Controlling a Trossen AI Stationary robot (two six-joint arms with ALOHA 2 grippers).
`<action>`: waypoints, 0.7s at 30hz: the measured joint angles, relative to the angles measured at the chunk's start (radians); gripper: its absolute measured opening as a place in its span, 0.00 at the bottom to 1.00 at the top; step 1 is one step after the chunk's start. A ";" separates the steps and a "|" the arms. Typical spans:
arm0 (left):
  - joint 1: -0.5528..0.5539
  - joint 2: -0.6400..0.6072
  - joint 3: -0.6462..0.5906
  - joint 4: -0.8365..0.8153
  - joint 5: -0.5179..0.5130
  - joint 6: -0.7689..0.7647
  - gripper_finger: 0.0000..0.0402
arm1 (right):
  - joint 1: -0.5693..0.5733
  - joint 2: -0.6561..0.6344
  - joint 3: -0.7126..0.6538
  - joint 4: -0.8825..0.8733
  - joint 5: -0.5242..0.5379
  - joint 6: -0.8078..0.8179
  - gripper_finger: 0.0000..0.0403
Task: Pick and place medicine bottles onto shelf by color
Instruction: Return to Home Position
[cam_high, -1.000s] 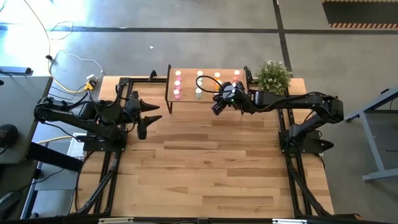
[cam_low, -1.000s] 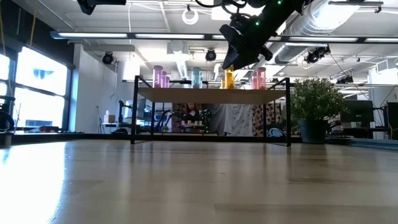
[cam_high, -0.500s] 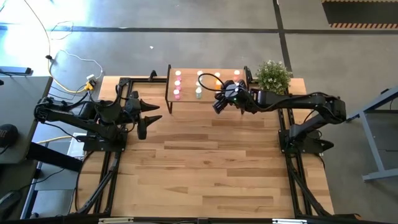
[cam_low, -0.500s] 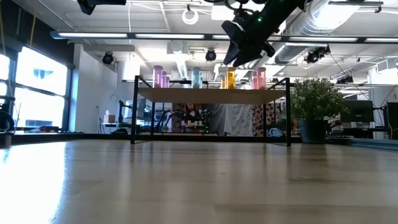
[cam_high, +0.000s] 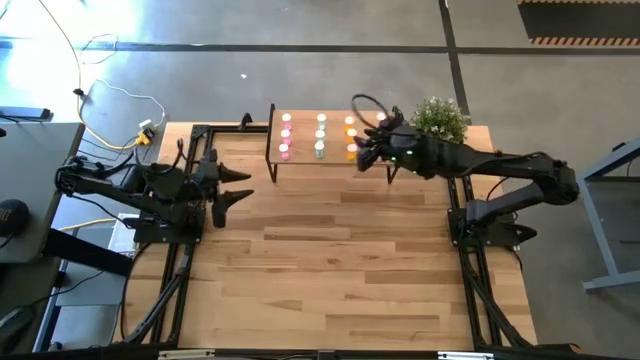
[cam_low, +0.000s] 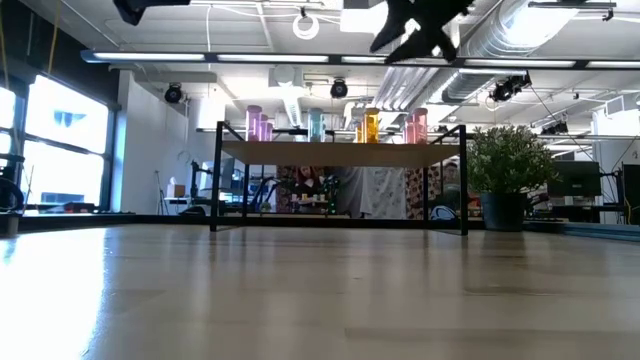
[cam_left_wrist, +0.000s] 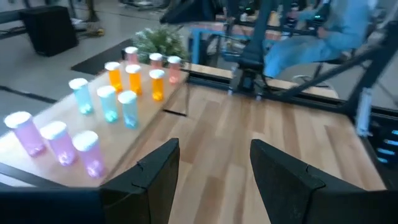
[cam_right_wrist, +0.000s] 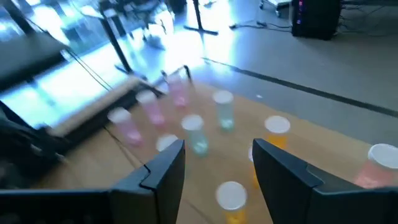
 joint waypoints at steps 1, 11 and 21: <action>-0.014 -0.024 -0.026 0.008 -0.003 -0.001 0.46 | 0.007 -0.021 0.000 0.000 -0.001 0.014 0.44; -0.089 -0.296 -0.379 0.227 -0.029 0.040 0.46 | 0.144 -0.184 0.000 0.100 -0.029 -0.097 0.44; -0.086 -0.565 -0.651 0.284 0.037 0.061 0.46 | 0.223 -0.295 0.000 0.008 -0.028 -0.198 0.44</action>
